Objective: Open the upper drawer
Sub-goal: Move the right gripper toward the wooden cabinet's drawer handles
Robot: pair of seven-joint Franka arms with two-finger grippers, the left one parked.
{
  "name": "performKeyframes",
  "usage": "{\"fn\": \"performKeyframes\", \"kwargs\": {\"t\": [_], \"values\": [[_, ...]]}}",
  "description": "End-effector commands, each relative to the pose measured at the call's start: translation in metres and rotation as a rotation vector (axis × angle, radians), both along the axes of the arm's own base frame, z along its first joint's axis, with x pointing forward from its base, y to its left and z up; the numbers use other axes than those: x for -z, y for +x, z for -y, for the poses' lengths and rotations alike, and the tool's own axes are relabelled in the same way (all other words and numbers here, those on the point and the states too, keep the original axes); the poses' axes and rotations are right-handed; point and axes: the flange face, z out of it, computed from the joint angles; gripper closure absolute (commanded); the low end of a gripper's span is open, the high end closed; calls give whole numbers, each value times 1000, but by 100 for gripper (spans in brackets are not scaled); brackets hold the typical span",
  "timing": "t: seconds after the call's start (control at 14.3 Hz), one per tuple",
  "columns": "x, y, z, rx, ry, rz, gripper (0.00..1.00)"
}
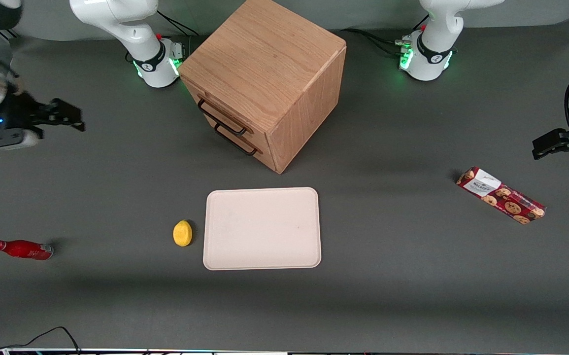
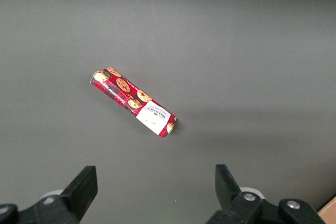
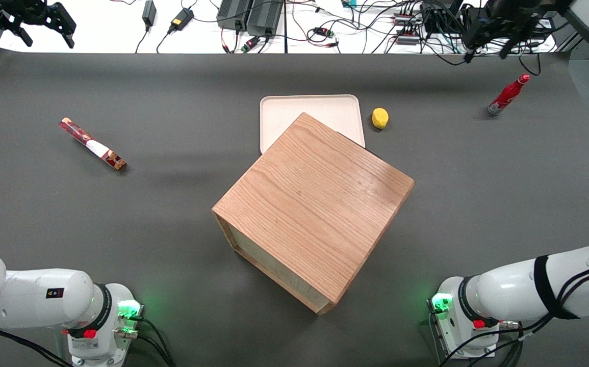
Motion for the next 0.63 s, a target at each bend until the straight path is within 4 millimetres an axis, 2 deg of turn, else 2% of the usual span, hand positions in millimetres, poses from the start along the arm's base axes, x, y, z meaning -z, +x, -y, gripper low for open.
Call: {"fn": "performKeyframes", "kwargs": {"t": [0.0,0.21,0.56], "values": [[-9,-12,-51,-96,21,-7,0],[-18,-28,-109,-199,76,1,0],[-12,-48,-175,-323,95,-9,0]]}}
